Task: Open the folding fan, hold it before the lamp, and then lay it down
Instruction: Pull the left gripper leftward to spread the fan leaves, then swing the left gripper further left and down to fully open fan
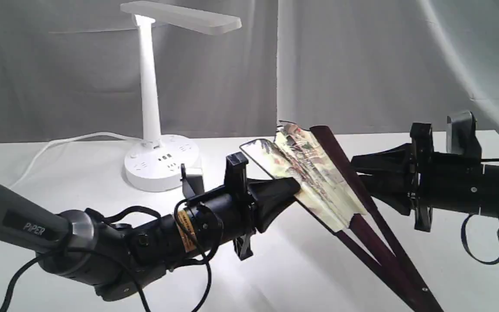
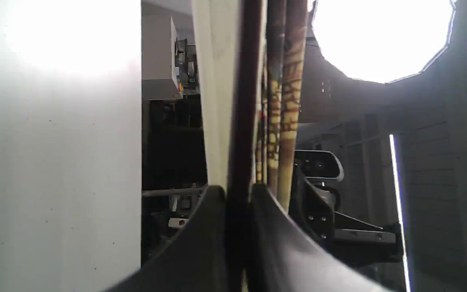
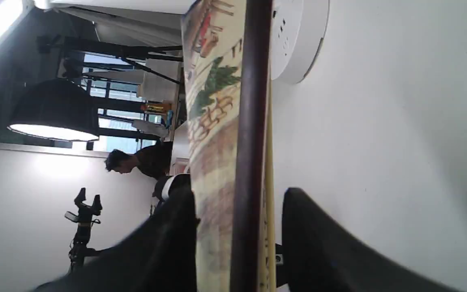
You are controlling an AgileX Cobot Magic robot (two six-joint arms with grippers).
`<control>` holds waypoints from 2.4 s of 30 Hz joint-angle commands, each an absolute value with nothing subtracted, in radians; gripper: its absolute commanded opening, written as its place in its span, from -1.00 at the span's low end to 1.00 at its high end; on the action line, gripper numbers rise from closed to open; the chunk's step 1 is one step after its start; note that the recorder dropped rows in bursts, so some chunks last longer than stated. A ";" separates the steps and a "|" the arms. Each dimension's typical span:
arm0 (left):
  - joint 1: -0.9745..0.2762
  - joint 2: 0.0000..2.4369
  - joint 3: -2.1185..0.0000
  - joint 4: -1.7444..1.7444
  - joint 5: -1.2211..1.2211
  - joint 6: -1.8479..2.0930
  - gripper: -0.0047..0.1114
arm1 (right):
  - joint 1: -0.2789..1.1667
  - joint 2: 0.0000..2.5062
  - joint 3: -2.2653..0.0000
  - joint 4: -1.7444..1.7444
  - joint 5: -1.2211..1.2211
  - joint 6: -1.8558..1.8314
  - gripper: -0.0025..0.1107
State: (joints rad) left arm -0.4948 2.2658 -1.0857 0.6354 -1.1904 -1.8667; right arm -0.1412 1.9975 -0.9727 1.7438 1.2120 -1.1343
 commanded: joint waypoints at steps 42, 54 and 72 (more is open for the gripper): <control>-0.454 2.236 -0.981 0.524 -1.221 -1.771 -0.92 | -0.123 1.998 -1.038 1.744 1.118 -1.191 -0.96; -0.454 2.164 -0.960 0.420 -1.221 -1.769 -0.92 | -0.303 1.998 -1.038 1.744 1.181 -1.140 -0.96; -0.592 2.083 -0.841 0.000 -1.221 -1.665 -0.92 | -0.468 1.998 -1.038 1.744 1.221 -1.137 -0.96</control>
